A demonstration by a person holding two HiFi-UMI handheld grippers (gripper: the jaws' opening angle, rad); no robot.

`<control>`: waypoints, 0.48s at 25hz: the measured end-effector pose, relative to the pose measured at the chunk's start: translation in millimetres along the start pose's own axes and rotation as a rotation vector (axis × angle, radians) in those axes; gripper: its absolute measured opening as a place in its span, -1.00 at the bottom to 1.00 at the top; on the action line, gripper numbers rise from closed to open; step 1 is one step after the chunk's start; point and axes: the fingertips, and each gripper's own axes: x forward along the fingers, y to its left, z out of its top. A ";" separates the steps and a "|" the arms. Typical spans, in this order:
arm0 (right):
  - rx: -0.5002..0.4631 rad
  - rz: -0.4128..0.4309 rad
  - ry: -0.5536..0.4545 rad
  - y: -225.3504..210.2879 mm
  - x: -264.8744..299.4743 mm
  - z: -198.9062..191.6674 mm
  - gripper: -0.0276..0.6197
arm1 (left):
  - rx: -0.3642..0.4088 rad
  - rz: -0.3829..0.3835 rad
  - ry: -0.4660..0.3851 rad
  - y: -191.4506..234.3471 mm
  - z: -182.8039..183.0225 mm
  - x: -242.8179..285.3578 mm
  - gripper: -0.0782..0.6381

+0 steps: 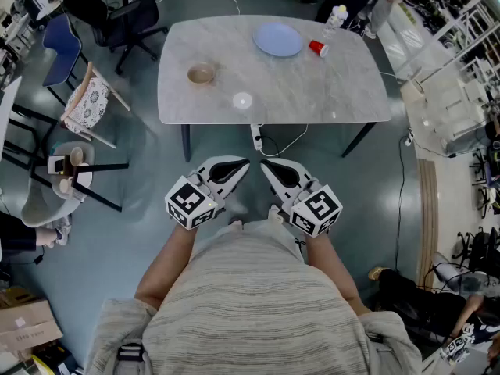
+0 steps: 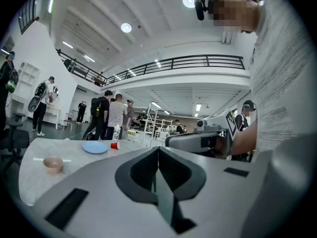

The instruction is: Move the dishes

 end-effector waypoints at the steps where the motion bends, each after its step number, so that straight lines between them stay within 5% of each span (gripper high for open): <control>1: 0.002 0.000 0.000 0.3 0.6 0.2 -0.86 | -0.002 -0.001 0.000 0.2 -0.1 -0.3 -0.73; 12: 0.000 0.007 -0.001 3.3 2.3 1.2 -0.86 | -0.007 0.006 -0.005 0.3 0.8 -3.6 -0.73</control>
